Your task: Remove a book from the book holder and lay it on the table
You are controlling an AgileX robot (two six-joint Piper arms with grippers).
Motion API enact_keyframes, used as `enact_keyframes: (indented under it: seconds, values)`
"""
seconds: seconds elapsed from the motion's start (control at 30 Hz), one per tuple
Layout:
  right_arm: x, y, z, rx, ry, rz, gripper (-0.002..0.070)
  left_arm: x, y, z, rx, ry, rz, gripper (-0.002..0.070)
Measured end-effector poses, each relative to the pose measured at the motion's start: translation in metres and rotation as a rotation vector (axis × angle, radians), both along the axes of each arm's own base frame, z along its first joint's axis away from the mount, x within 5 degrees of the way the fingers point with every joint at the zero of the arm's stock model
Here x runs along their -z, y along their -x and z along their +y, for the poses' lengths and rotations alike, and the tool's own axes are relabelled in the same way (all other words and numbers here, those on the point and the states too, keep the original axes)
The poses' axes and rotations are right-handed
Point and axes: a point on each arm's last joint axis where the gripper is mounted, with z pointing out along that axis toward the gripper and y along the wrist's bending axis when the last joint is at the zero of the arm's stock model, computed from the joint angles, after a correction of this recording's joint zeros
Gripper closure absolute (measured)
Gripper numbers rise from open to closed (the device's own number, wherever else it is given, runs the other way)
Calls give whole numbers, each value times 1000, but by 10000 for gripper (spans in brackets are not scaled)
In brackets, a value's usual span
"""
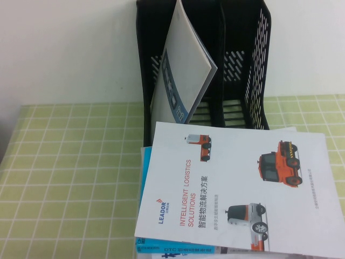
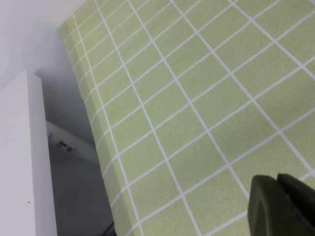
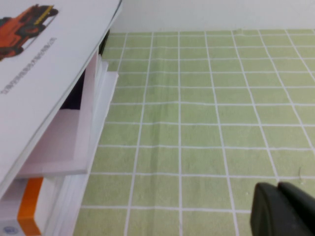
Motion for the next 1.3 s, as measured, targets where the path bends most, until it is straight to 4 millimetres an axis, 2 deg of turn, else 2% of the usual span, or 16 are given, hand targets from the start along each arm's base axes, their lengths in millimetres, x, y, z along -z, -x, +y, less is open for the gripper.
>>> enact_keyframes:
  seconds: [0.3,0.43,0.7,0.93,1.3]
  values:
    - [0,0,0,0,0,0,678,0,0,0,0,0,0,678]
    - [0,0,0,6,-14,1,678,0,0,2,-51,33,-3,678]
    - [0,0,0,8,-20,1,678,-4,-5,-5,-134,435,-156,678]
    - [0,0,0,8,-20,1,678,-5,-6,-8,-117,607,-167,678]
    - [0,0,0,11,-23,1,678,-4,-6,-8,-106,579,-167,678]
